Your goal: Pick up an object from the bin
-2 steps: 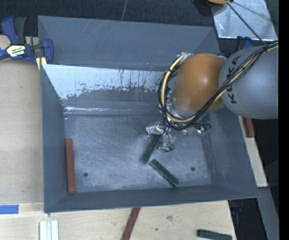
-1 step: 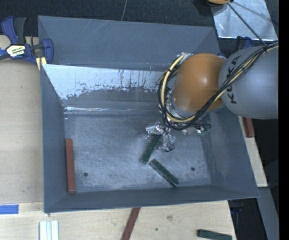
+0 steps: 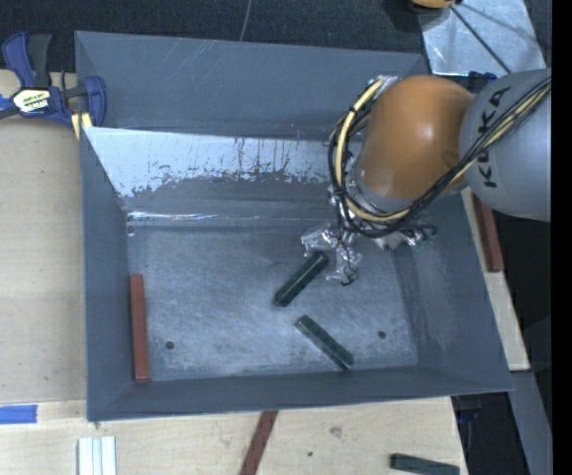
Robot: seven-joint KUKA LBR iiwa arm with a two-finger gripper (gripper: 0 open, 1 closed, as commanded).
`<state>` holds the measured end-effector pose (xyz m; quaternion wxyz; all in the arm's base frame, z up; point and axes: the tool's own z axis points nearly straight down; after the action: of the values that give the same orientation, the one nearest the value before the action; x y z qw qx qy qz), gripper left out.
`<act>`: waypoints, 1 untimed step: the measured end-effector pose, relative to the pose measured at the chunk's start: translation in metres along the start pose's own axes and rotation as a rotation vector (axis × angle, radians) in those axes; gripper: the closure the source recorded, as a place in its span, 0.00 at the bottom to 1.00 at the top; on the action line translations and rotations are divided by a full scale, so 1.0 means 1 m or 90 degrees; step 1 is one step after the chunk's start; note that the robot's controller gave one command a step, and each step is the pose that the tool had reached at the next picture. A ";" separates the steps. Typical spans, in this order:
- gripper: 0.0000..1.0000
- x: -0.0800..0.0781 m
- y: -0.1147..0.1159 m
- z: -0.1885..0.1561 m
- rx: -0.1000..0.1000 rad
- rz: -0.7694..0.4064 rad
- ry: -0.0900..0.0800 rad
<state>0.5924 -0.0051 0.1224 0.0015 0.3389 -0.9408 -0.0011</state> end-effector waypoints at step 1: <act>1.00 -0.007 -0.005 -0.014 0.009 0.015 -0.010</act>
Offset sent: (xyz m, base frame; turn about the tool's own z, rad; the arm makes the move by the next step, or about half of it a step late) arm 0.0176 0.0025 0.0891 0.0373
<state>0.6012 -0.0043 0.1365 -0.0081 0.3275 -0.9448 0.0027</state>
